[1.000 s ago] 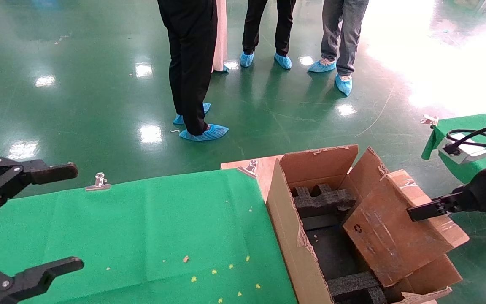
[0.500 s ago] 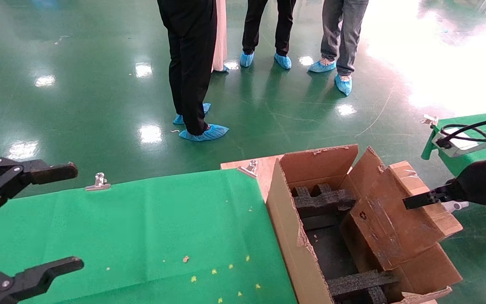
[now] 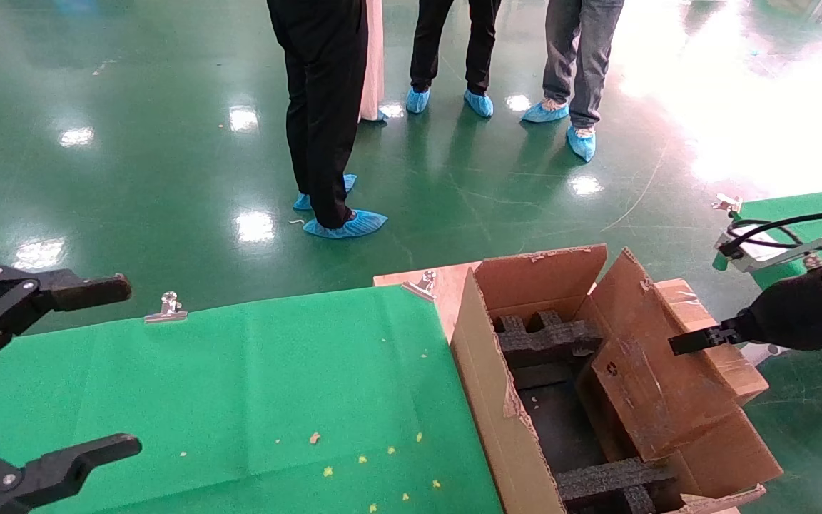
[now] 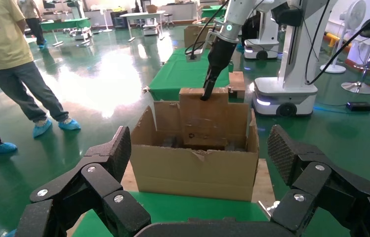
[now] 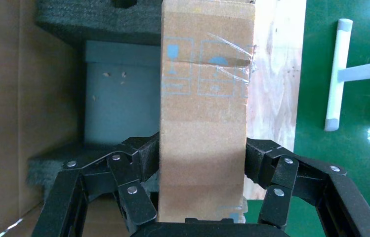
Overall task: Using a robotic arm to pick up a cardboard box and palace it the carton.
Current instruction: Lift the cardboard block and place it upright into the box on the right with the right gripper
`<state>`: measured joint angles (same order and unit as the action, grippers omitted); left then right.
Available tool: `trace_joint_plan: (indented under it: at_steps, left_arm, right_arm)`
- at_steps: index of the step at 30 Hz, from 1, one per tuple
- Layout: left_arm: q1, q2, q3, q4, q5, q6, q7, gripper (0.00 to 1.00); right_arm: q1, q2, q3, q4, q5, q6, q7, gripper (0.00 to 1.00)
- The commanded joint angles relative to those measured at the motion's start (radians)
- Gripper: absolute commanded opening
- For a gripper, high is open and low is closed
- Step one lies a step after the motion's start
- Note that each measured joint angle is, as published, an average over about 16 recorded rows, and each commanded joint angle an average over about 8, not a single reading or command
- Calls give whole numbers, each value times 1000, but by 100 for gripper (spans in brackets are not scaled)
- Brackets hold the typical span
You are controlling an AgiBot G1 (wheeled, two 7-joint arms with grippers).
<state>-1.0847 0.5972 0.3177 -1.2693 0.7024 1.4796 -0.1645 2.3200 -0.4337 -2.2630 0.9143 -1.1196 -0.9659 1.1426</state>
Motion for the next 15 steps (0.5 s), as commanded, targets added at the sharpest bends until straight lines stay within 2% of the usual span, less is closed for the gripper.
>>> trace_joint_plan:
  at_steps: [1, 15]
  left_arm:
    - [0, 0, 0, 0, 0, 0, 0, 100]
    - [0, 0, 0, 0, 0, 0, 0, 100]
  right_arm:
    - [-14, -6, -3, 1, -1, 18, 10, 0]
    - [-136, -72, -2, -37, 37, 113, 22, 0]
